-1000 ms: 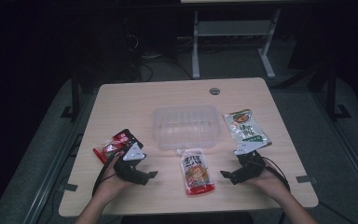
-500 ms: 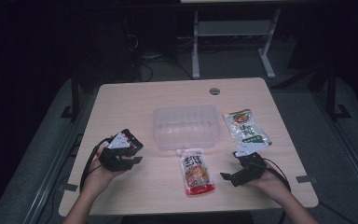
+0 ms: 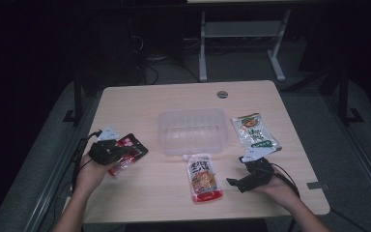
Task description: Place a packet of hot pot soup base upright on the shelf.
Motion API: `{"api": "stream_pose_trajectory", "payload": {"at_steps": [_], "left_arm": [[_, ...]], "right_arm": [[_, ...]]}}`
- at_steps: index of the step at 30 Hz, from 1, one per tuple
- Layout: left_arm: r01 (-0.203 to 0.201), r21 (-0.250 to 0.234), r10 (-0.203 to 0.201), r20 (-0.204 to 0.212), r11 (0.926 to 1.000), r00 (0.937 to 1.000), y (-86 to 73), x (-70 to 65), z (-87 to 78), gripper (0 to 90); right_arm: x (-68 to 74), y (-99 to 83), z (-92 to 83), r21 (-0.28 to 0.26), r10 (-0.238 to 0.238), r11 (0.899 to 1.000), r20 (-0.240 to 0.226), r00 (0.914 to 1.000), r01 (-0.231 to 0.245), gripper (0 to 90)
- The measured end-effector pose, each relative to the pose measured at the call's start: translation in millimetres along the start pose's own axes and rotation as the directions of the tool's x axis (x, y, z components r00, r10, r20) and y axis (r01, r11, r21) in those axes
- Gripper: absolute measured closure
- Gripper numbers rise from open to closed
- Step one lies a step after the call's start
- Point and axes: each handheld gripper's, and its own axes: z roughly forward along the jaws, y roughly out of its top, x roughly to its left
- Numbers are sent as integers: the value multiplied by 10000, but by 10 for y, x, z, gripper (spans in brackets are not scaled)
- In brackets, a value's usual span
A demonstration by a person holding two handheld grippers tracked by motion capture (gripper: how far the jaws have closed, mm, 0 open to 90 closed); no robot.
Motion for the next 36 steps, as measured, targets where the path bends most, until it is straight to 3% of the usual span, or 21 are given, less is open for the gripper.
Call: {"api": "stream_pose_trajectory", "payload": {"at_steps": [11, 17, 19, 25, 29, 36], "left_arm": [[340, 600, -298, -704, 9976, 9971, -59, 305, 123, 898], [702, 765, -613, -1129, 9946, 9917, -129, 442, 160, 898], [977, 567, -901, -1244, 9936, 9881, -173, 480, 158, 898], [1148, 816, -1002, -1649, 9900, 9812, -315, 601, 150, 898], [1324, 977, -1147, -1687, 9864, 9790, -365, 654, 154, 898], [1154, 1224, -963, -1518, 9858, 9837, -399, 647, 188, 898]], "right_arm": [[9, -1, 16, 80, -87, 9999, 36, 10000, 87, 61], [3, -3, 17, 103, -74, 9999, 51, 10000, 73, 61], [6, -4, 15, 112, -91, 9999, 40, 10000, 91, 61], [13, -7, 4, 105, -127, 9999, 6, 9999, 127, 63], [10, -6, 11, 115, -114, 9999, -24, 9999, 115, 62], [10, -7, 3, 87, -127, 9999, -20, 9999, 127, 63]]}}
